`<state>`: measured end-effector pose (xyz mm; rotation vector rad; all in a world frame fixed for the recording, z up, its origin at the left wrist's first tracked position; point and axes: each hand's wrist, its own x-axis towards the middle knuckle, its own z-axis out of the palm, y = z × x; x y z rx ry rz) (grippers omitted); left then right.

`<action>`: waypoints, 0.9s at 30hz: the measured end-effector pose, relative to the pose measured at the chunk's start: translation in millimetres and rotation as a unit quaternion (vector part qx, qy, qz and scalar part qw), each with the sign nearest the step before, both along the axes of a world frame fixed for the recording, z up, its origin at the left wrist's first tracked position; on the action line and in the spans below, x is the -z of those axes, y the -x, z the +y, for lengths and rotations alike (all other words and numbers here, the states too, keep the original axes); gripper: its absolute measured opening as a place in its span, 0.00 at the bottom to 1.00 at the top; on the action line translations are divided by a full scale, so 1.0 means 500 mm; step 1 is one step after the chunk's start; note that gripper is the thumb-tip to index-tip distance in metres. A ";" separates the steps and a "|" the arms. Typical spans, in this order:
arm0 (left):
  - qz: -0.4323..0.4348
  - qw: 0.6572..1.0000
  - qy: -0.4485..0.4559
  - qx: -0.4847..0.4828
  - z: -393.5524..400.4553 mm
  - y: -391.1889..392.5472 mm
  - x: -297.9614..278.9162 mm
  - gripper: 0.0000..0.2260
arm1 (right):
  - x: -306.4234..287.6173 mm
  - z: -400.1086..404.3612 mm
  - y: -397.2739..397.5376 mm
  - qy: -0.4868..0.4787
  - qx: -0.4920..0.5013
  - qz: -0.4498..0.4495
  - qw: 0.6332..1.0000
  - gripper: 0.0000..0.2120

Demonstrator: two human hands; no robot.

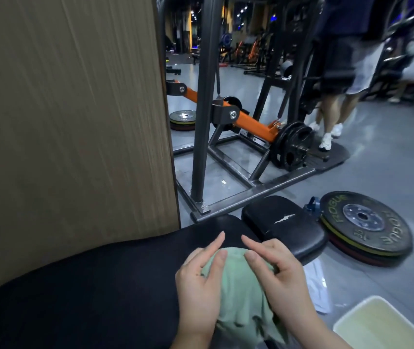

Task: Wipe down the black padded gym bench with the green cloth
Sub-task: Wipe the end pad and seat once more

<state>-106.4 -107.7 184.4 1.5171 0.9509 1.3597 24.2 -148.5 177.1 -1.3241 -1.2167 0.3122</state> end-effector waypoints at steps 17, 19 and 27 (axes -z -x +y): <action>0.139 0.962 -0.197 0.131 -0.120 -0.157 -0.036 0.19 | -0.073 -0.233 -0.152 0.026 0.183 -0.281 0.942 0.16; 0.198 0.938 -0.226 0.172 -0.123 -0.183 -0.039 0.20 | -0.076 -0.250 -0.181 0.032 0.196 -0.305 0.931 0.16; 0.388 0.826 -0.234 0.337 -0.156 -0.335 -0.017 0.30 | -0.003 -0.310 -0.344 0.121 0.256 -0.306 0.909 0.12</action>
